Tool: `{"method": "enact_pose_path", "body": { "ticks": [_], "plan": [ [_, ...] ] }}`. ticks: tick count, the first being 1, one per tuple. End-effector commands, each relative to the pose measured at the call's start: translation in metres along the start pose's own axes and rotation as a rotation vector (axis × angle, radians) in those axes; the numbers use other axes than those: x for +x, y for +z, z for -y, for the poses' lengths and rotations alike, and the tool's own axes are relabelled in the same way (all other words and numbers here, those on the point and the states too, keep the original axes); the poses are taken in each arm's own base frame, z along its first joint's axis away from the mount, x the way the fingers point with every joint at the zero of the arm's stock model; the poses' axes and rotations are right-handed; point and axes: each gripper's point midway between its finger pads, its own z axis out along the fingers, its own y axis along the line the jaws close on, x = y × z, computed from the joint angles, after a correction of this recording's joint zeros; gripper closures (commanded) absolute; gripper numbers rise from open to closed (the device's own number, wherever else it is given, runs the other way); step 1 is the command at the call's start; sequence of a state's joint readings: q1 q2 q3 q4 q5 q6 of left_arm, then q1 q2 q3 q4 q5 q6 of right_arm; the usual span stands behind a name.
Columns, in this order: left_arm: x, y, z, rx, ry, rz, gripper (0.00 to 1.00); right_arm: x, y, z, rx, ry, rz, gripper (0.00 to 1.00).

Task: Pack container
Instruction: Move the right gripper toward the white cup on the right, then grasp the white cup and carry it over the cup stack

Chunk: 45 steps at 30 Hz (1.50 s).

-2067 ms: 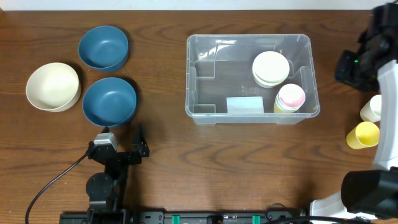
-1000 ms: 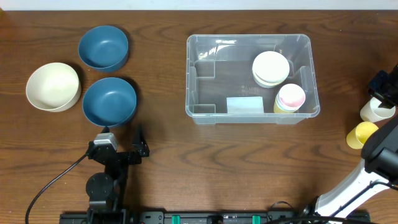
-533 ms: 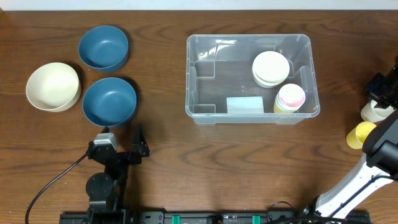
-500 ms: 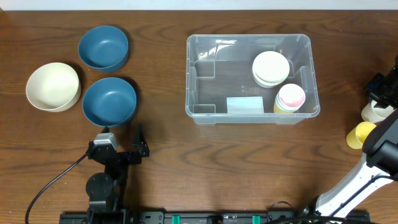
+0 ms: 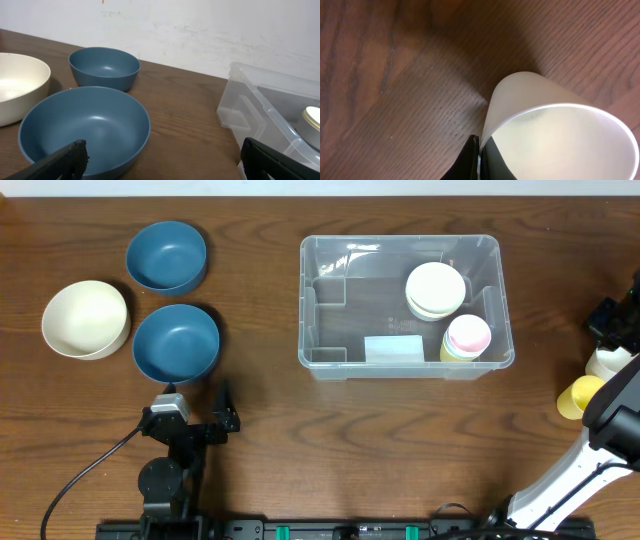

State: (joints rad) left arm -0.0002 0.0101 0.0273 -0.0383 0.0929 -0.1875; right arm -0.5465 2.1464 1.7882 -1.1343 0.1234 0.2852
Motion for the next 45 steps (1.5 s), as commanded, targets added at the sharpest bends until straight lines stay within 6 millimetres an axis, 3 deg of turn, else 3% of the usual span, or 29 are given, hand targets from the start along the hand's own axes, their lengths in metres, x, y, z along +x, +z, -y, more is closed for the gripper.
{"method": "enact_pose_path", "body": {
  "ticks": [1, 6, 11, 17, 21, 23, 27, 31, 38, 45],
  "plan": [
    [0.015, 0.001, -0.005, -0.013, -0.011, -0.039, 0.02, 0.003, -0.011, -0.007, -0.037, 0.007, -0.006, 0.99],
    [0.015, 0.001, -0.005, -0.013, -0.011, -0.040, 0.02, -0.008, -0.078, -0.040, -0.111, -0.062, 0.120, 0.99],
    [0.015, 0.001, -0.005, -0.013, -0.011, -0.039, 0.02, 0.002, -0.166, -0.076, -0.184, -0.167, 0.268, 0.99],
    [0.015, 0.001, -0.005, -0.013, -0.011, -0.040, 0.02, 0.050, -0.264, -0.122, -0.338, -0.333, 0.424, 0.99],
    [0.015, 0.001, -0.005, -0.013, -0.011, -0.039, 0.02, 0.086, -0.309, -0.135, -0.396, -0.413, 0.516, 0.99],
    [0.015, 0.001, -0.005, -0.013, -0.011, -0.039, 0.02, 0.103, -0.323, -0.139, -0.424, -0.443, 0.533, 0.99],
    [0.015, 0.001, -0.005, -0.013, -0.011, -0.039, 0.02, 0.135, -0.326, -0.150, -0.435, -0.526, 0.497, 0.99],
    [0.015, 0.001, -0.005, -0.013, -0.011, -0.040, 0.02, 0.161, -0.306, -0.161, -0.401, -0.602, 0.407, 0.99],
    [0.015, 0.001, -0.005, -0.013, -0.011, -0.040, 0.02, 0.181, -0.263, -0.170, -0.336, -0.662, 0.291, 0.99],
    [0.015, 0.001, -0.005, -0.013, -0.011, -0.040, 0.02, 0.188, -0.222, -0.184, -0.329, -0.680, 0.231, 0.99]
  ]
}}
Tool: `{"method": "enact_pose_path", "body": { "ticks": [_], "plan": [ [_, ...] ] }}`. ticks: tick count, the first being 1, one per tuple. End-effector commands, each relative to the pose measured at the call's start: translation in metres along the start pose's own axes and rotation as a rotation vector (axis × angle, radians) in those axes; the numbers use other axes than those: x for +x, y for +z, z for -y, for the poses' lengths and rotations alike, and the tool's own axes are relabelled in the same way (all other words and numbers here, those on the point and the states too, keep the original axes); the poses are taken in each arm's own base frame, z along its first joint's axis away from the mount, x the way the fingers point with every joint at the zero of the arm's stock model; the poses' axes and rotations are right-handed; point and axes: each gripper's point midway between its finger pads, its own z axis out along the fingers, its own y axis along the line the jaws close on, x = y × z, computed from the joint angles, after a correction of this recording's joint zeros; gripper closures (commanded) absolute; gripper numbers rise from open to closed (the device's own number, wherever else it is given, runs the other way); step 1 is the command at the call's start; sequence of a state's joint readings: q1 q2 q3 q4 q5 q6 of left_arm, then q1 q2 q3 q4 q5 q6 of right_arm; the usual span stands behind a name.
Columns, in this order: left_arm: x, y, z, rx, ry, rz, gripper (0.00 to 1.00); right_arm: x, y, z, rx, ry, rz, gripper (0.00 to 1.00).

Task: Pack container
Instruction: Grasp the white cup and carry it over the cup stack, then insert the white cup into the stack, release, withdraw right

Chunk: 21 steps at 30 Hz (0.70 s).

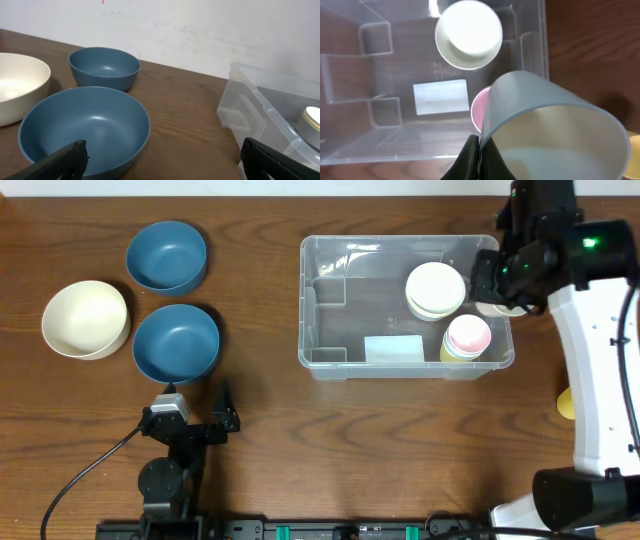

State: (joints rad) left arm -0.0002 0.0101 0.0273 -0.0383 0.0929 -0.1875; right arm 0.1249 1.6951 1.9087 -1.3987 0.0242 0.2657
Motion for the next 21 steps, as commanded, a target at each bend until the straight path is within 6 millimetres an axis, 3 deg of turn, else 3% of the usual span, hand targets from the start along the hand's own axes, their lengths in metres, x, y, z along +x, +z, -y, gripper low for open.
{"method": "enact_pose_path", "body": {
  "ticks": [1, 9, 21],
  "plan": [
    [0.015, 0.001, -0.005, -0.013, -0.011, -0.039, 0.02, 0.009, 0.021, -0.008, -0.016, -0.023, -0.041, 0.99],
    [0.015, 0.001, -0.005, -0.013, -0.011, -0.039, 0.02, 0.029, 0.049, -0.013, -0.022, -0.022, -0.112, 0.99],
    [0.015, 0.001, -0.005, -0.013, -0.011, -0.040, 0.02, 0.050, 0.066, -0.020, -0.014, -0.044, -0.171, 0.99]
  ]
}}
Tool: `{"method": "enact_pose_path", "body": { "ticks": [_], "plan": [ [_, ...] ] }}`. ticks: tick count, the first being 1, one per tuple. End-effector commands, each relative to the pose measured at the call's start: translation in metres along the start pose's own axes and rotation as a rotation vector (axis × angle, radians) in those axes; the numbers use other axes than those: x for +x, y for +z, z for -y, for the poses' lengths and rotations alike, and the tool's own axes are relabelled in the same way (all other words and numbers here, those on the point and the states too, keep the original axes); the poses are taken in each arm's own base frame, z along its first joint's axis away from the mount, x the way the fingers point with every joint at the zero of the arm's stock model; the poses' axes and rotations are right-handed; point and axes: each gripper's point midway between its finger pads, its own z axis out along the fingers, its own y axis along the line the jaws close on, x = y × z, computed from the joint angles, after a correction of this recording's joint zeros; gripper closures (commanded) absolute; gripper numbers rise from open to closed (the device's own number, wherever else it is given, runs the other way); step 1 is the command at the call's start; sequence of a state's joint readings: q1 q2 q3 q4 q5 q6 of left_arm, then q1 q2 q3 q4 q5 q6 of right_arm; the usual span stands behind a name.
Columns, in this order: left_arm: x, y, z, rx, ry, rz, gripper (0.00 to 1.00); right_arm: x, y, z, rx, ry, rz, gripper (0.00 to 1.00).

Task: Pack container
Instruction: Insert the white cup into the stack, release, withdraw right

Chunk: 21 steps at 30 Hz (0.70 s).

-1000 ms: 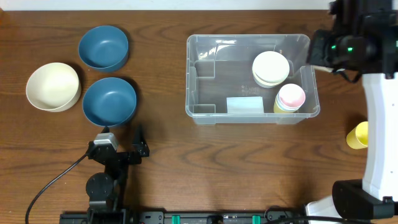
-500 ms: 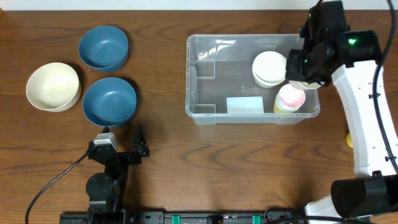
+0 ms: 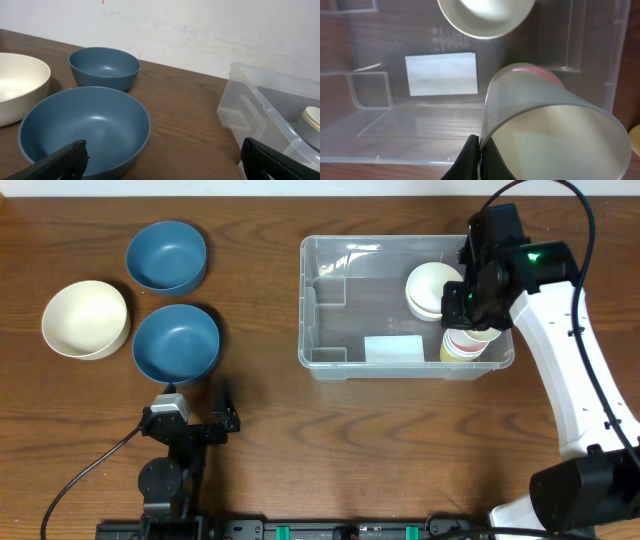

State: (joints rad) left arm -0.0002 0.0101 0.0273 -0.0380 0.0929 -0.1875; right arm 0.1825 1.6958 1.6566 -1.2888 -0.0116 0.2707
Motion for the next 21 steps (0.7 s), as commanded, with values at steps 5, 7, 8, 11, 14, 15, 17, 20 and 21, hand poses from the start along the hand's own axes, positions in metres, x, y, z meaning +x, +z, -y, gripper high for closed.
{"method": "enact_pose_path", "body": {
  "ticks": [5, 7, 8, 11, 14, 15, 17, 20, 21],
  "plan": [
    [0.015, 0.001, -0.005, -0.013, -0.011, -0.040, 0.02, 0.005, 0.007, -0.003, 0.001, 0.012, -0.025, 0.99],
    [0.015, 0.001, -0.005, -0.013, -0.011, -0.040, 0.02, 0.004, 0.007, -0.003, 0.000, 0.012, -0.022, 0.96],
    [0.015, 0.001, -0.005, -0.013, -0.011, -0.040, 0.02, 0.004, 0.007, -0.003, 0.000, 0.012, -0.020, 0.83],
    [0.015, 0.001, -0.005, -0.013, -0.011, -0.040, 0.02, 0.002, 0.006, -0.003, -0.003, 0.012, -0.013, 0.52],
    [0.015, 0.001, -0.005, -0.013, -0.011, -0.040, 0.02, 0.001, 0.001, -0.005, -0.012, 0.009, -0.008, 0.49],
    [0.015, 0.001, -0.005, -0.013, -0.011, -0.040, 0.02, -0.001, -0.003, -0.007, -0.025, 0.001, -0.005, 0.49],
    [0.015, 0.001, -0.005, -0.013, -0.011, -0.040, 0.02, -0.004, -0.014, -0.011, -0.044, -0.005, 0.008, 0.50],
    [0.015, 0.001, -0.005, -0.013, -0.011, -0.040, 0.02, -0.008, -0.036, -0.014, -0.058, -0.009, 0.031, 0.51],
    [0.015, 0.001, -0.005, -0.013, -0.011, -0.040, 0.02, -0.009, -0.045, -0.014, -0.060, -0.008, 0.037, 0.51]
  ]
}}
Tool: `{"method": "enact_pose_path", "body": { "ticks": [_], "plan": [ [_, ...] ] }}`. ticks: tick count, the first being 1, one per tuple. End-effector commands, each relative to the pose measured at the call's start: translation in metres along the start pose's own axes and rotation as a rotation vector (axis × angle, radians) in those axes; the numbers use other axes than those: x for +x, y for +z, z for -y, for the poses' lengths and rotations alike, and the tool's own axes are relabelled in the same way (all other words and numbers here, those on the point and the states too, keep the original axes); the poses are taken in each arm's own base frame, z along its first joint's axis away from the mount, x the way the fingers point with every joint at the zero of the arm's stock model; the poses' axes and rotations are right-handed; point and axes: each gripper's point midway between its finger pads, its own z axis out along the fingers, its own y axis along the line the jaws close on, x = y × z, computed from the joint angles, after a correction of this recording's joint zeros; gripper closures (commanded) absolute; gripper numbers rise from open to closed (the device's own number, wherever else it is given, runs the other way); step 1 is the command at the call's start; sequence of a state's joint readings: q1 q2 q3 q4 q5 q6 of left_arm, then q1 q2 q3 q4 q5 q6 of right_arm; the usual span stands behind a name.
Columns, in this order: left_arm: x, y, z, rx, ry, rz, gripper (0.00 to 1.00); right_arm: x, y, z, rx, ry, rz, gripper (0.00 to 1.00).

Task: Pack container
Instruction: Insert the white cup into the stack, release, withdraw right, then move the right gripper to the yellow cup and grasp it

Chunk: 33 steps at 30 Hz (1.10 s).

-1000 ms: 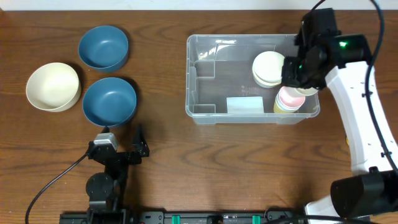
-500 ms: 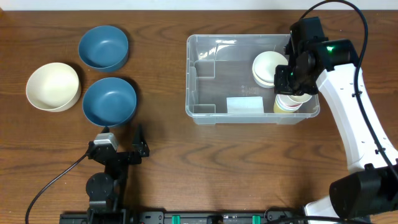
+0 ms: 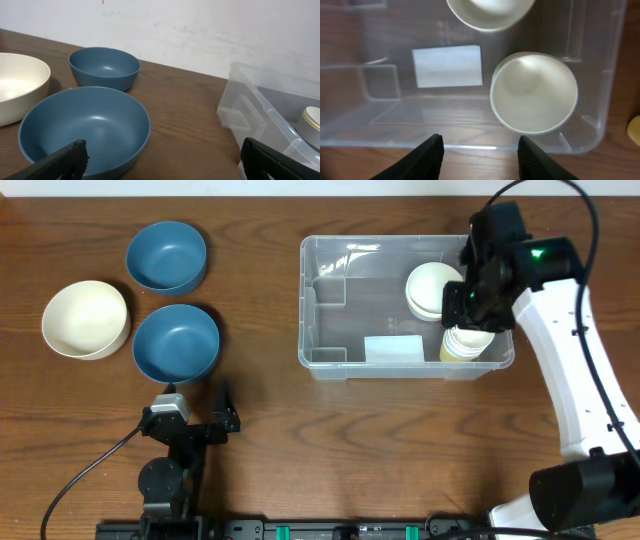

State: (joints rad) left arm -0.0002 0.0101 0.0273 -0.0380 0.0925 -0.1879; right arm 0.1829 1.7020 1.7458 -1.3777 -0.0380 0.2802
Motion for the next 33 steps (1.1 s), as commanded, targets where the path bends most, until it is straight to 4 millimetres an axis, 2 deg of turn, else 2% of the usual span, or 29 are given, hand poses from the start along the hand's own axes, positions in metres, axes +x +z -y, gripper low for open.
{"method": "enact_pose_path", "body": {
  "ticks": [1, 6, 10, 16, 21, 28, 33],
  "plan": [
    [0.015, 0.001, -0.005, -0.013, -0.010, -0.040, 0.02, -0.010, -0.031, -0.010, -0.037, -0.018, 0.055, 0.51],
    [0.015, 0.001, -0.005, -0.013, -0.010, -0.040, 0.02, -0.013, -0.065, -0.006, -0.039, -0.004, 0.096, 0.50],
    [0.015, 0.001, -0.005, -0.013, -0.010, -0.040, 0.02, -0.015, -0.075, 0.013, 0.000, 0.038, 0.109, 0.49],
    [0.015, 0.001, -0.005, -0.013, -0.010, -0.040, 0.02, -0.003, -0.077, 0.063, 0.102, 0.148, 0.051, 0.48],
    [0.015, 0.001, -0.005, -0.013, -0.010, -0.040, 0.02, 0.006, -0.084, 0.115, 0.172, 0.291, 0.026, 0.48],
    [0.015, 0.001, -0.005, -0.013, -0.010, -0.040, 0.02, 0.022, -0.075, 0.176, 0.212, 0.521, -0.015, 0.50],
    [0.015, 0.001, -0.005, -0.013, -0.010, -0.040, 0.02, 0.039, -0.047, 0.206, 0.194, 0.652, -0.073, 0.51]
  ]
}}
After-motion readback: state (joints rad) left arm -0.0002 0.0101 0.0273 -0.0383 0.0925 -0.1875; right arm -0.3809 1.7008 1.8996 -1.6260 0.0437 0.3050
